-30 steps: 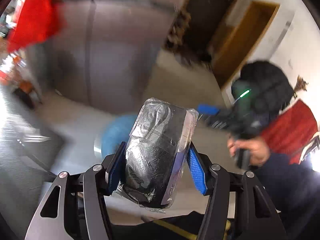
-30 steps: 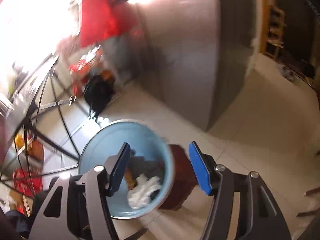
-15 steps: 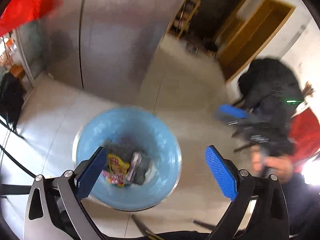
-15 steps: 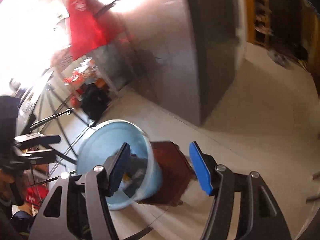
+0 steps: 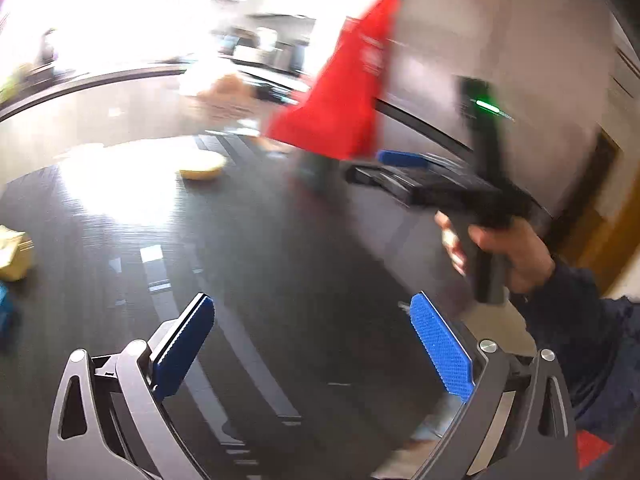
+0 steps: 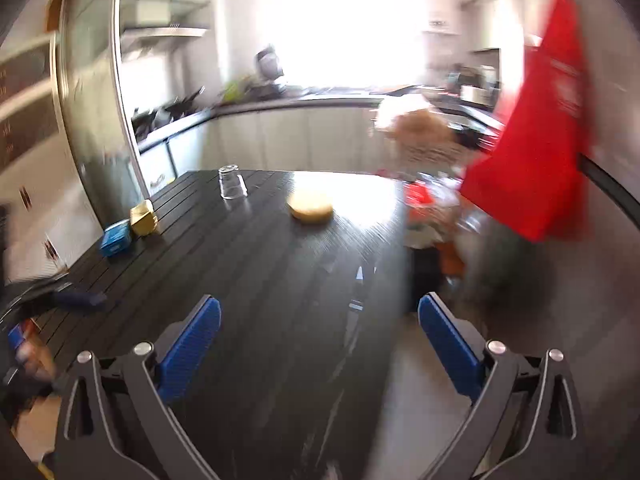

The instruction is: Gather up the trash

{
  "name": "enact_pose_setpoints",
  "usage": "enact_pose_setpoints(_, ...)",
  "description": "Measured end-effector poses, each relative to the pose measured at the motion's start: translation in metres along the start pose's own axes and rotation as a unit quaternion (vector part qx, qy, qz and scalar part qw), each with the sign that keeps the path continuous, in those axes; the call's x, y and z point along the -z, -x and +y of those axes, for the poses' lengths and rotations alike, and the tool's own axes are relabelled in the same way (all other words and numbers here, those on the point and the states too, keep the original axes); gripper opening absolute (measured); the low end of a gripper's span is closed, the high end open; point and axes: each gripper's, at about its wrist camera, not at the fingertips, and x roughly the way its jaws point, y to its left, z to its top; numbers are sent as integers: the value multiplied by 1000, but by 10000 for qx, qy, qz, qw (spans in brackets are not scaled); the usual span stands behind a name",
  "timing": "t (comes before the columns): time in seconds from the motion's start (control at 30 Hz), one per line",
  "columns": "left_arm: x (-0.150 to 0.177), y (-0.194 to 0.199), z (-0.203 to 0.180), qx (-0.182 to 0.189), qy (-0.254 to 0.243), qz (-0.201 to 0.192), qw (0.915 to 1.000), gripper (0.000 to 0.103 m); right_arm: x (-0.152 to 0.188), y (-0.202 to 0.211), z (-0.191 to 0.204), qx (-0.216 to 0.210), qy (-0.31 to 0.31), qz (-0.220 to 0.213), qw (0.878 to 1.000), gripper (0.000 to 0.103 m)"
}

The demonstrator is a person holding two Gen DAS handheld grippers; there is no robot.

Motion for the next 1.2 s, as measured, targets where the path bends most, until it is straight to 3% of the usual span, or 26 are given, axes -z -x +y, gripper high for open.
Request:
enact_pose_setpoints(0.13,-2,18,62,-403,307,-159,9986,95,-75,-134,20,126,66,539,9984,100)
enact_pose_setpoints(0.27,-5,26,105,-583,402,-183,9973,95,-104,-240,26,459,-17,1253,9911,100)
enact_pose_setpoints(0.47,-11,36,143,-616,561,-193,9963,95,-107,-314,15,670,-241,1856,9800,100)
enact_pose_setpoints(0.5,-11,35,148,-626,574,-176,9962,95,-106,-320,13,653,-296,1965,9779,96)
enact_pose_setpoints(0.6,-10,38,162,-684,623,-128,9956,95,-103,-320,10,883,-205,2047,9746,72)
enact_pose_setpoints(0.77,-29,30,173,-747,725,-42,9946,95,-100,-303,2,602,-278,2006,9774,52)
enact_pose_setpoints(0.8,-36,27,176,-782,749,-30,9941,95,-100,-297,3,516,-323,1946,9790,34)
enact_pose_setpoints(0.83,-45,23,181,-804,785,-32,9937,95,-101,-290,2,441,-372,1863,9808,29)
enact_pose_setpoints(0.97,-81,1,194,-1121,814,-59,9903,95,-96,-273,-7,200,-481,1731,9835,27)
enact_pose_setpoints(1.2,-111,-34,199,-1222,855,-60,9888,95,-83,-265,-9,254,-69,1855,9823,25)
